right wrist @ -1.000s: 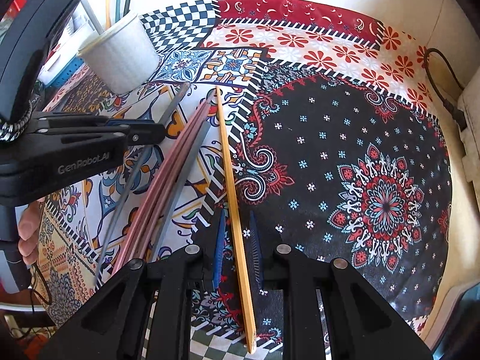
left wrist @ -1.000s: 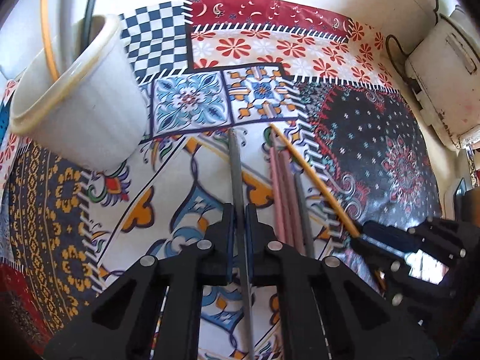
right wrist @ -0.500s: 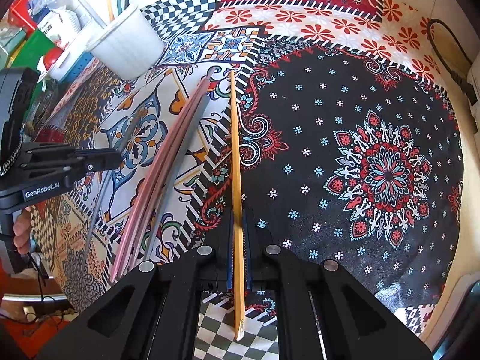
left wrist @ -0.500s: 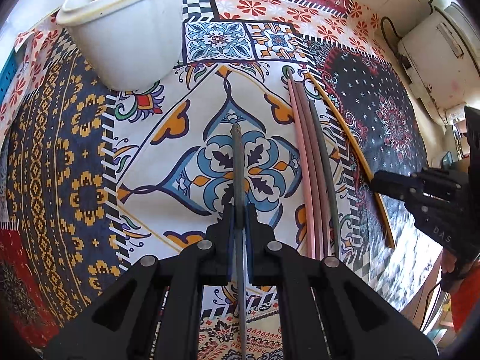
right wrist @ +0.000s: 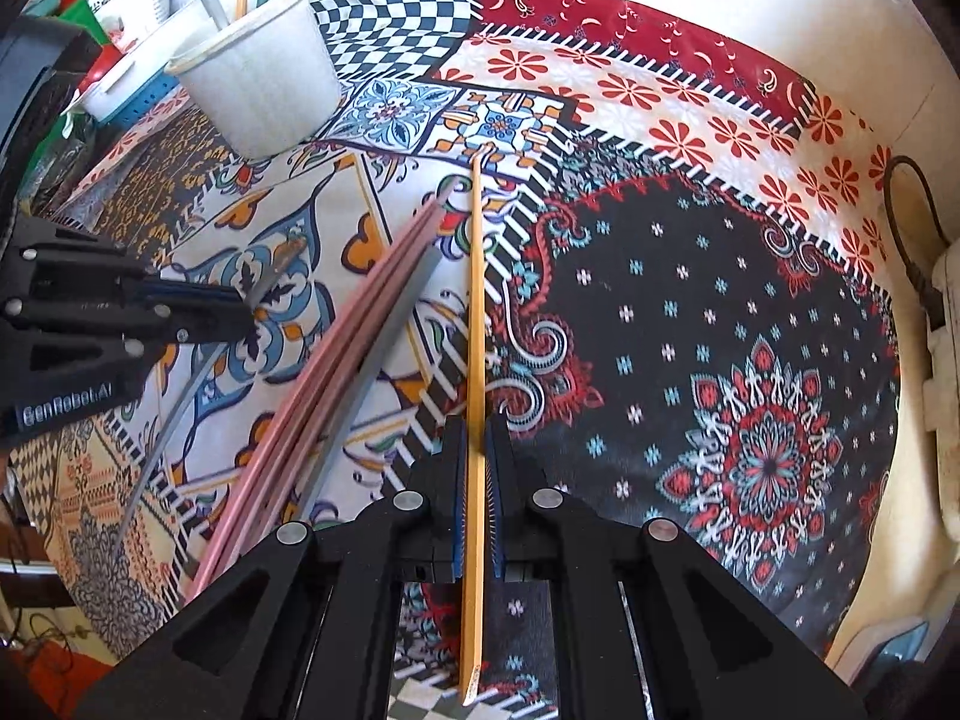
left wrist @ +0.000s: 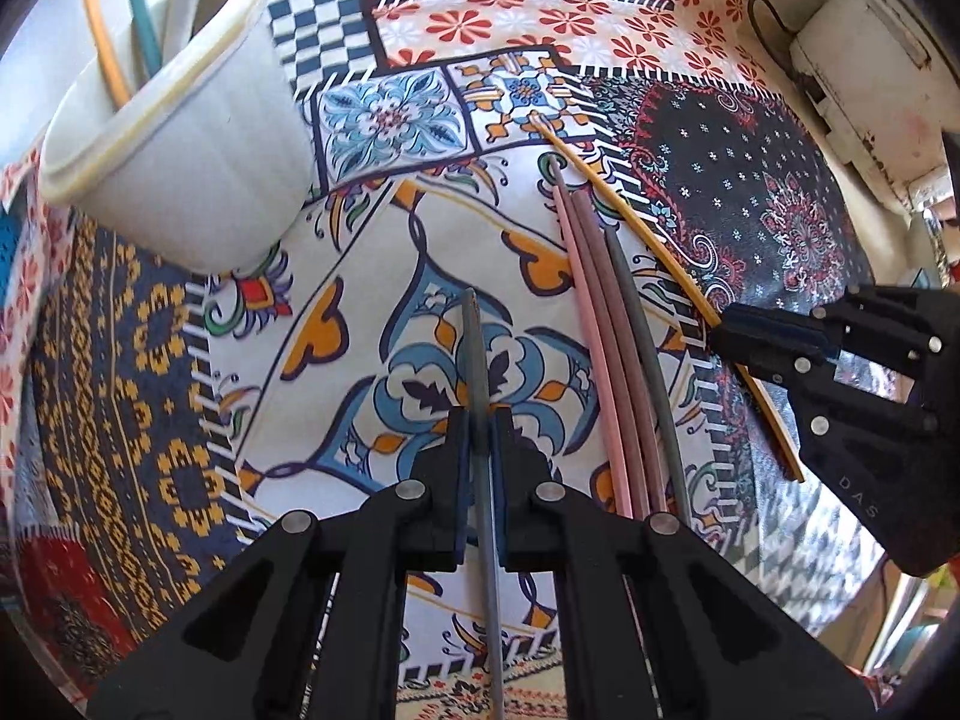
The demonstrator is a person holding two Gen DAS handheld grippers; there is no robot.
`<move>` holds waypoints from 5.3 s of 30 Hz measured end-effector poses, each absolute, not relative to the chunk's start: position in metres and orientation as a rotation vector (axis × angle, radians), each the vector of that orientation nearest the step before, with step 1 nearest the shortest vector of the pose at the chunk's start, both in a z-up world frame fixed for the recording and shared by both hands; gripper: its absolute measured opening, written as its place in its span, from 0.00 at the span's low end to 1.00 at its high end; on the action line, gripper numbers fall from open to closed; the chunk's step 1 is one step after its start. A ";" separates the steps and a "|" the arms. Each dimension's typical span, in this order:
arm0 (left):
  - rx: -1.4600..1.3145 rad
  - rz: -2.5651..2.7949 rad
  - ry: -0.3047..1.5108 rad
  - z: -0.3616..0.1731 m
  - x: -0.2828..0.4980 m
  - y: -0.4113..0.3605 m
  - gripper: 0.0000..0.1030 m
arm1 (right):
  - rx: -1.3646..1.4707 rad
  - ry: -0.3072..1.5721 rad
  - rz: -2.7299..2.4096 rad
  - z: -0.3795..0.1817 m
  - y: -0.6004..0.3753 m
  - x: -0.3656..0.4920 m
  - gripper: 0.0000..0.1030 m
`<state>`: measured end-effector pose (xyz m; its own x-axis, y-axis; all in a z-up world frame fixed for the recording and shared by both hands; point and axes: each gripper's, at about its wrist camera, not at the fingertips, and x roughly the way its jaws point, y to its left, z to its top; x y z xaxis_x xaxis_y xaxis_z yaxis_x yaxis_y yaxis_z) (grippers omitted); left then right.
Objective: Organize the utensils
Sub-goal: 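Lift the grey stick with the left tool while the right tool lifts the yellow stick, then lower the grey stick into the cup with the left tool while the right tool regrips the yellow stick, then straighten the yellow stick between the right tool's fingers and lift it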
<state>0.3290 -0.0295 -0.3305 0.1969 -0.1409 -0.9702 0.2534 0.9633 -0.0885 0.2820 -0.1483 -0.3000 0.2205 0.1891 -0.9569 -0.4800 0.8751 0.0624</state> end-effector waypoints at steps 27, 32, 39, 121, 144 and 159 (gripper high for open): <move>-0.039 -0.122 0.974 -0.210 0.264 0.006 0.04 | -0.030 1.061 0.472 -0.204 -0.182 0.258 0.05; -0.033 -0.102 0.909 -0.190 0.253 0.010 0.04 | -0.031 1.016 0.488 -0.190 -0.175 0.254 0.01; -0.045 -0.086 0.842 -0.168 0.248 0.017 0.04 | -0.032 0.971 0.504 -0.173 -0.170 0.255 0.01; -0.210 0.012 0.766 -0.155 0.258 0.055 0.04 | -0.106 1.228 0.322 -0.289 -0.205 0.323 0.05; -0.231 0.013 0.756 -0.148 0.251 0.058 0.04 | -0.108 1.168 0.285 -0.277 -0.192 0.339 0.05; -0.228 -0.002 0.734 -0.139 0.251 0.052 0.04 | 0.044 0.961 0.342 -0.199 -0.215 0.306 0.05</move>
